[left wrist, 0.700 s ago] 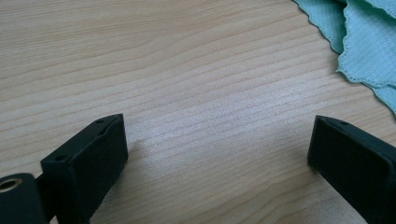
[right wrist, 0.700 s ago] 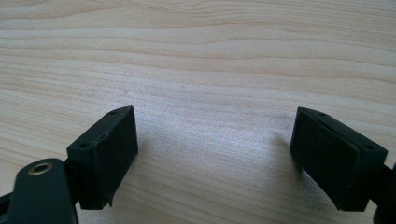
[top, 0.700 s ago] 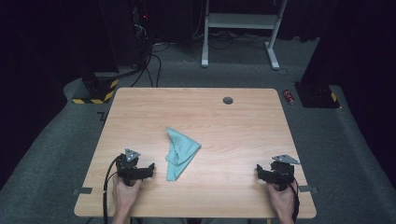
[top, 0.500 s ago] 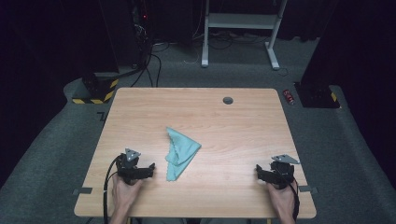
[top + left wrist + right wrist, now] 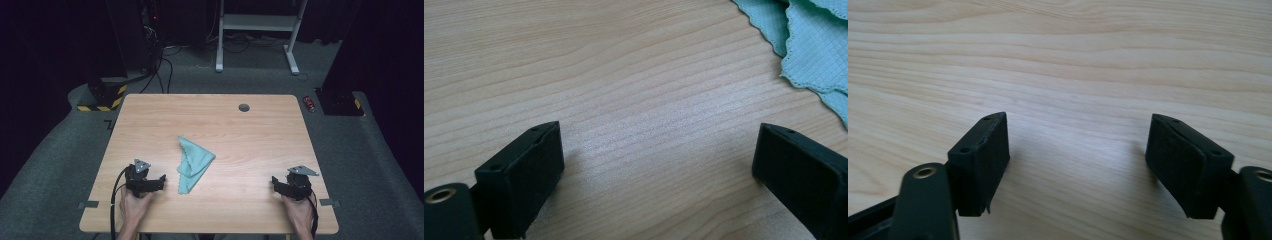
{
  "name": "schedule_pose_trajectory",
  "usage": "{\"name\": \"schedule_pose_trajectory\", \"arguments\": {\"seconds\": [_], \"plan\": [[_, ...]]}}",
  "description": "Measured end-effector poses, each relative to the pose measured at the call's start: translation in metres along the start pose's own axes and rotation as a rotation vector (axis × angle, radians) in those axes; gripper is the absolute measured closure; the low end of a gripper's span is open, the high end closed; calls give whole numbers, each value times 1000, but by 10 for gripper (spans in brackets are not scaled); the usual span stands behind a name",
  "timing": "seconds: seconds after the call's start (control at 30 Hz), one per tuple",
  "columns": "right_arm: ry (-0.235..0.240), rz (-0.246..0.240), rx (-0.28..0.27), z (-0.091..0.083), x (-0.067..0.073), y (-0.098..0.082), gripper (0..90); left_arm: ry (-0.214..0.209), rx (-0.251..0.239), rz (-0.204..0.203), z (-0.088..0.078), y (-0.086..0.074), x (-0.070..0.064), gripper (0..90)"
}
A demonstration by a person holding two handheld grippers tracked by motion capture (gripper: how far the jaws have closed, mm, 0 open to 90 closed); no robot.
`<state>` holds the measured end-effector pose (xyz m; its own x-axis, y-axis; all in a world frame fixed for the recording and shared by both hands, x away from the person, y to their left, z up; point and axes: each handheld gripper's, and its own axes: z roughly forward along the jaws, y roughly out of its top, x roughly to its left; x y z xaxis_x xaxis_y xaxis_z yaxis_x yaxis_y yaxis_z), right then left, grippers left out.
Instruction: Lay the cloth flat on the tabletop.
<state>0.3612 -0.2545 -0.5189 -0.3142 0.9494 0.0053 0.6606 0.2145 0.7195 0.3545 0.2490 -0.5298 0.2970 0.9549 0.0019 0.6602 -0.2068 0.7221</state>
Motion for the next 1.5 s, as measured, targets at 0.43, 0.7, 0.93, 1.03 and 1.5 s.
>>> {"name": "schedule_pose_trajectory", "arguments": {"seconds": [0.43,0.7,0.93,1.03,1.5], "plan": [[110,-80,-33,7,36,12,391,-14,-7,11,-1,0,0,106],[178,-125,-47,14,60,21,442,-17,-11,8,-1,0,-1,134],[232,-177,-52,20,81,31,480,-20,-18,-9,2,7,-2,245],[255,-194,-45,24,91,33,486,-45,-3,4,6,15,-3,252],[362,-304,-52,37,146,55,458,-154,-31,-18,28,62,-4,268]]}}
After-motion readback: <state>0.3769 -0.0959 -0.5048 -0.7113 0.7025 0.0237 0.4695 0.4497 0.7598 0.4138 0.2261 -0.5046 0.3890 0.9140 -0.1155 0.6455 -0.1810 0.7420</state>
